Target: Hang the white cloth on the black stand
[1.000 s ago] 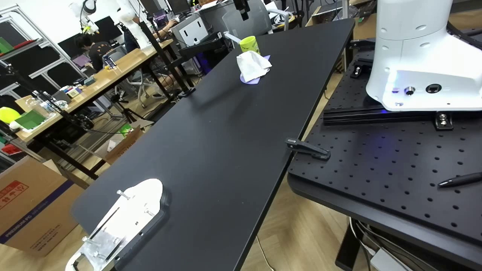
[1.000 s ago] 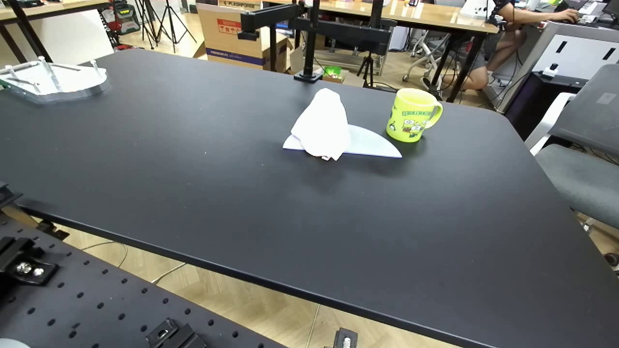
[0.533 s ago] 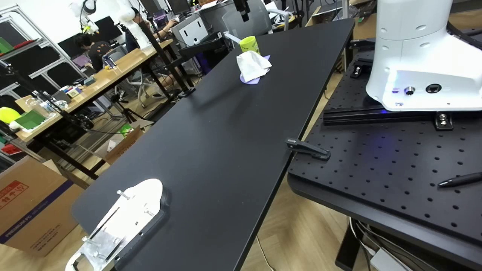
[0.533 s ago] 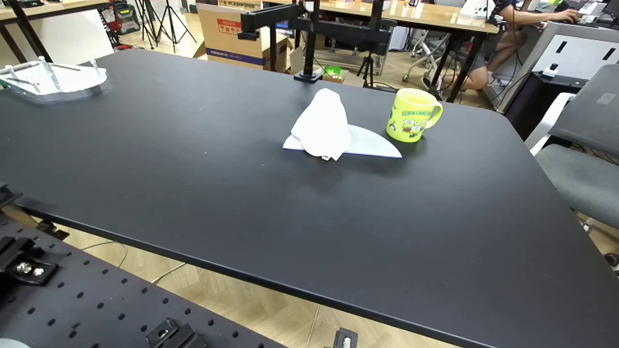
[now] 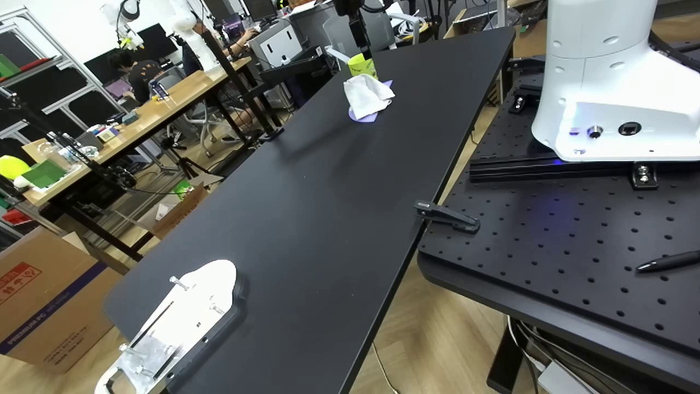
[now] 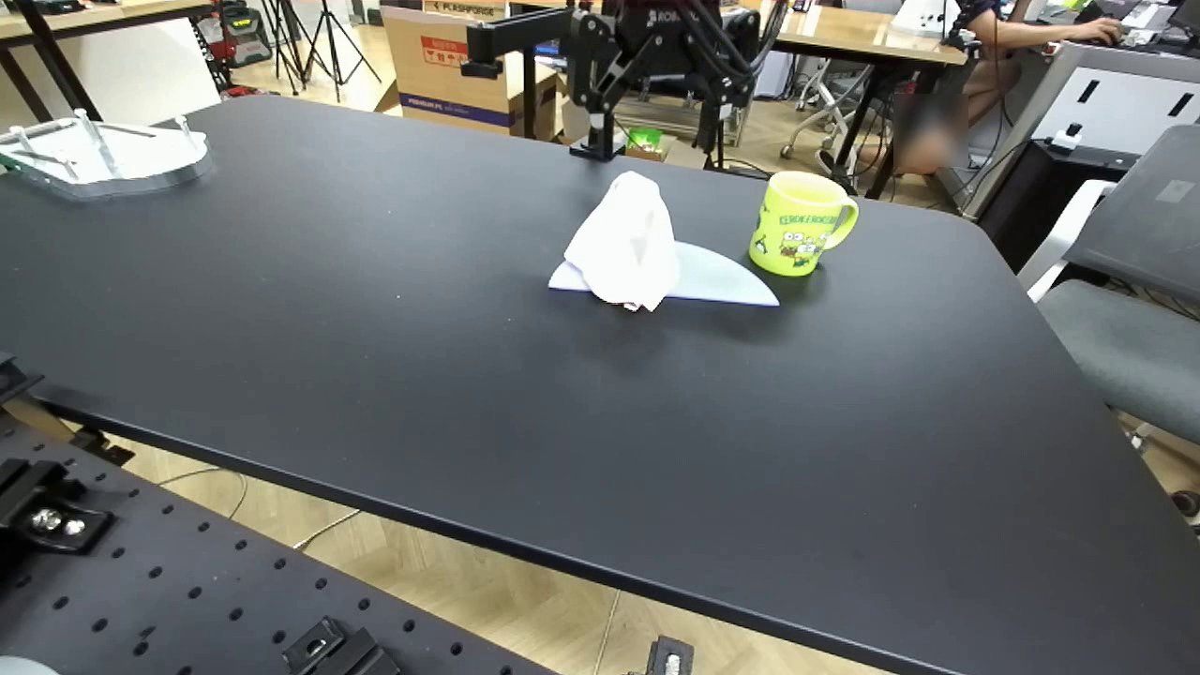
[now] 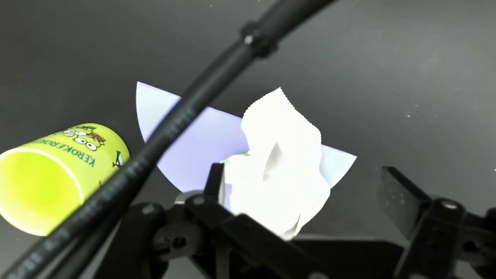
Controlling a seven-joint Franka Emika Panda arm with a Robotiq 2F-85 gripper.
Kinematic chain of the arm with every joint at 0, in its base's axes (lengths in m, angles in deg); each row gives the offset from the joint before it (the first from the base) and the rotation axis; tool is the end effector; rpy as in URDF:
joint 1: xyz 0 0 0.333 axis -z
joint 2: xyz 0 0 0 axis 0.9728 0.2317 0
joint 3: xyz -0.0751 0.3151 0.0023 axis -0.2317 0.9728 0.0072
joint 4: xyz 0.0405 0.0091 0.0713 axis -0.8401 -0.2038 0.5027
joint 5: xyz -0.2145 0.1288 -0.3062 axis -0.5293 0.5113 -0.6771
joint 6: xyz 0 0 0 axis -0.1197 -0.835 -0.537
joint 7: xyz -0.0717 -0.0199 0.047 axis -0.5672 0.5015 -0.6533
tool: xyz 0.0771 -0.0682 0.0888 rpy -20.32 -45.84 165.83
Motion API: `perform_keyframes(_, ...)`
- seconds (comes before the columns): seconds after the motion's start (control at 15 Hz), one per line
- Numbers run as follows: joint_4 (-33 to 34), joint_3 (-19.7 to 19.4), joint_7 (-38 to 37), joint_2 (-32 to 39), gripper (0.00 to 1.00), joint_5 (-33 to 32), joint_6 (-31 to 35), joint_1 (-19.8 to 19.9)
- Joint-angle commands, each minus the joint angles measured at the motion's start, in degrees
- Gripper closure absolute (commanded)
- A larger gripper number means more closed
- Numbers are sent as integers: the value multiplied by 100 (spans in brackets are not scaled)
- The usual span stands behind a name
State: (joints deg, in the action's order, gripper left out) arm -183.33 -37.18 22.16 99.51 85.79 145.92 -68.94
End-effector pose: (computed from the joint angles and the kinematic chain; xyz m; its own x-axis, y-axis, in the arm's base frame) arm 0.5188 -0.1373 0.2562 0.7941 0.6071 -0.0269 0.6074 -0.7913 0.0701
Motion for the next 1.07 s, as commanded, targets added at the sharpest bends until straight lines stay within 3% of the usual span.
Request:
perform_keyframes(0.0,40,149,234,342,0,81,377,168)
perform_keyframes(0.33,54,399,521,676,0,61,772,288)
perform_keyframes(0.73,106,615,904,791,0,115,579,409)
perform_keyframes(0.8,126,629,942,802,25,124,534,428)
perform_keyframes(0.87,141,628,976,808,25,112,505,435)
perform_keyframes(1.0,176,611,998,811,40,74,440,438)
